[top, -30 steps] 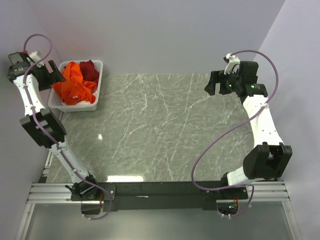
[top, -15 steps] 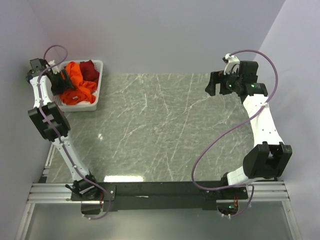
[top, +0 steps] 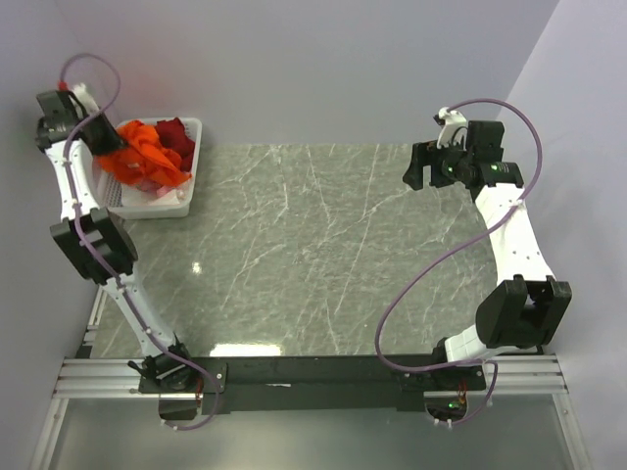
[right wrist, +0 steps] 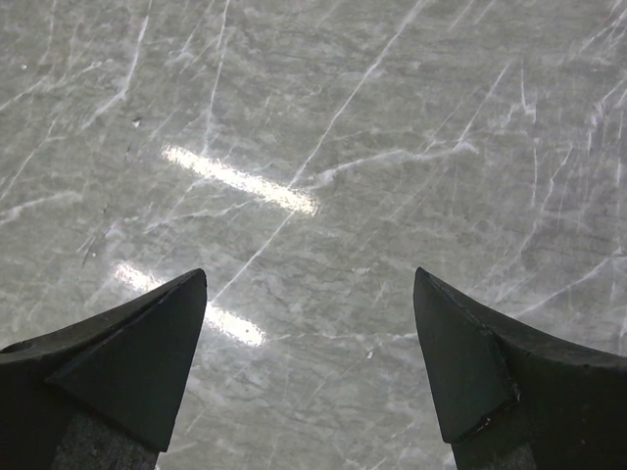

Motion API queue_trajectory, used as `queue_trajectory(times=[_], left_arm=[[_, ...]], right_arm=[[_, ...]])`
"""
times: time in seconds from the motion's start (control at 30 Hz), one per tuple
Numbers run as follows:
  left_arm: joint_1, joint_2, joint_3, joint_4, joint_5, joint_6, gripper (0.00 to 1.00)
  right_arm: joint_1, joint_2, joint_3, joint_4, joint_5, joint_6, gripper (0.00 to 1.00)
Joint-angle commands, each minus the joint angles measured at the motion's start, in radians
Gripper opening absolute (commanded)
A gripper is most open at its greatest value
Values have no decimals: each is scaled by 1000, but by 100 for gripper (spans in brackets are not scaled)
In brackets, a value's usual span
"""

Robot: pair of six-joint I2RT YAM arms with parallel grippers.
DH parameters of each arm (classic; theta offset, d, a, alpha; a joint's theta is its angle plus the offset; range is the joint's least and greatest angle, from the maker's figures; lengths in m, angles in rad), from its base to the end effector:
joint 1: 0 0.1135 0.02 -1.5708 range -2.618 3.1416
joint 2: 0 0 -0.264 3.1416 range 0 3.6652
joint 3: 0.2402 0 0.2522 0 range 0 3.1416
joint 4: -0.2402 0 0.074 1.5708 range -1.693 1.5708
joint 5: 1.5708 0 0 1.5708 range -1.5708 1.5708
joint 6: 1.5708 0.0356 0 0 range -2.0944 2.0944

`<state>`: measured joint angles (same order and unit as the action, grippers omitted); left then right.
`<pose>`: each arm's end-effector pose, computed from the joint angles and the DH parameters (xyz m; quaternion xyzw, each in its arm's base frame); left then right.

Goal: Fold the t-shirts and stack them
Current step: Grab the tshirt from the pile, then move the tshirt to the center of the board

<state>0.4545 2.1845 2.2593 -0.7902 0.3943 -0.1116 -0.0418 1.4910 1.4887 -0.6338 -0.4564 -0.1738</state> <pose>0.4485 0.2039 0.3374 -0.1712 0.8795 -0.1062 0.4312 0.3297 0.0019 0.3731 -0.1590 0.8610 0.1536 0.4580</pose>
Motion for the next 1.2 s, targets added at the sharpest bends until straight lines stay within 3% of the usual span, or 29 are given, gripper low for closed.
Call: queue_trajectory(times=[0.0, 0.23, 0.47, 0.53, 0.63, 0.73, 0.8, 1.0, 1.1, 1.17], left_arm=[[-25, -279, 25, 288, 23, -37, 0], [-187, -393, 88, 436, -45, 46, 0], [-448, -459, 42, 490, 89, 63, 0], [-561, -474, 16, 486, 142, 26, 0], [-647, -499, -73, 477, 260, -29, 1], [-652, -519, -211, 450, 389, -89, 38], [-634, -511, -260, 305, 400, -19, 98], [-363, -431, -415, 132, 532, 97, 100], [-358, -390, -406, -44, 479, 278, 99], [-408, -388, -469, -81, 445, 311, 99]], right_arm=[[6, -20, 39, -1, -8, -9, 92], [5, -44, 19, 8, 1, 0, 91], [-9, -69, -10, 8, 24, 7, 91], [-23, -75, -18, 5, 24, 14, 91], [-65, -75, -25, -9, 1, 17, 91], [-107, -72, -25, -46, -36, 1, 91], [-121, -66, -21, -70, -45, -16, 91], [-118, -48, -21, -167, -44, -108, 93], [-86, -26, -30, -196, -12, -144, 93], [-23, -11, -44, -202, 19, -171, 90]])
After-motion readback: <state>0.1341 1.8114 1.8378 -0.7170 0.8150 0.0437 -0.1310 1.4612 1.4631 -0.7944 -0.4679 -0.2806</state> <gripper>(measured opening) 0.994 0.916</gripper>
